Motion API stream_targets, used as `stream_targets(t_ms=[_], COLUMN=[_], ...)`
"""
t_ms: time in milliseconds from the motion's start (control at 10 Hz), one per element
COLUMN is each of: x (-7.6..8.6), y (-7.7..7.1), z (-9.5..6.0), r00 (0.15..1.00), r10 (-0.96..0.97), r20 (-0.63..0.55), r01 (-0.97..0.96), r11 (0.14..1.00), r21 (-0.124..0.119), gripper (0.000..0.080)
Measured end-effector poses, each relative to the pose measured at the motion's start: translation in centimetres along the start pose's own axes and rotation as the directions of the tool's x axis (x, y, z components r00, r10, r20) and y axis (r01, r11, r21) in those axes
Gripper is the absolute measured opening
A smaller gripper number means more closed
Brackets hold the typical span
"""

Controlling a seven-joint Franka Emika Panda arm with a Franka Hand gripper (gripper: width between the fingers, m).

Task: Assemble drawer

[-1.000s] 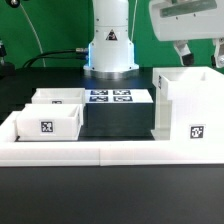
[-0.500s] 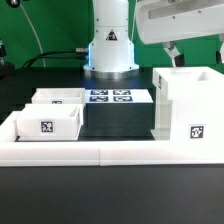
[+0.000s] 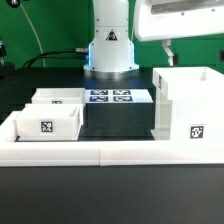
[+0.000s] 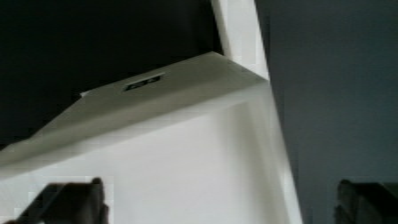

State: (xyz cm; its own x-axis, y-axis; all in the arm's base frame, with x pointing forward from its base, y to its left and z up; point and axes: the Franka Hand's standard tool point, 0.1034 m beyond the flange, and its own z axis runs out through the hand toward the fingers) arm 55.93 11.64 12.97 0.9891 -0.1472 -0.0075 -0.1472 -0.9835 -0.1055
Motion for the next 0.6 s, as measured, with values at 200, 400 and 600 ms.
stream_targets(t_ms=[200, 400, 600], x=[0.2, 0.2, 0.3], y=[0.3, 0.4, 2.2], z=[0.1, 0.1, -0.5], r00=[0.995, 0.991, 0.990], r10=[-0.102, -0.132, -0.139], r20=[-0.013, -0.011, -0.005], r01=[0.102, 0.132, 0.138], r11=[0.995, 0.991, 0.990], r21=[0.005, 0.003, -0.008], gripper=[0.0649, 0.0649, 0.0649])
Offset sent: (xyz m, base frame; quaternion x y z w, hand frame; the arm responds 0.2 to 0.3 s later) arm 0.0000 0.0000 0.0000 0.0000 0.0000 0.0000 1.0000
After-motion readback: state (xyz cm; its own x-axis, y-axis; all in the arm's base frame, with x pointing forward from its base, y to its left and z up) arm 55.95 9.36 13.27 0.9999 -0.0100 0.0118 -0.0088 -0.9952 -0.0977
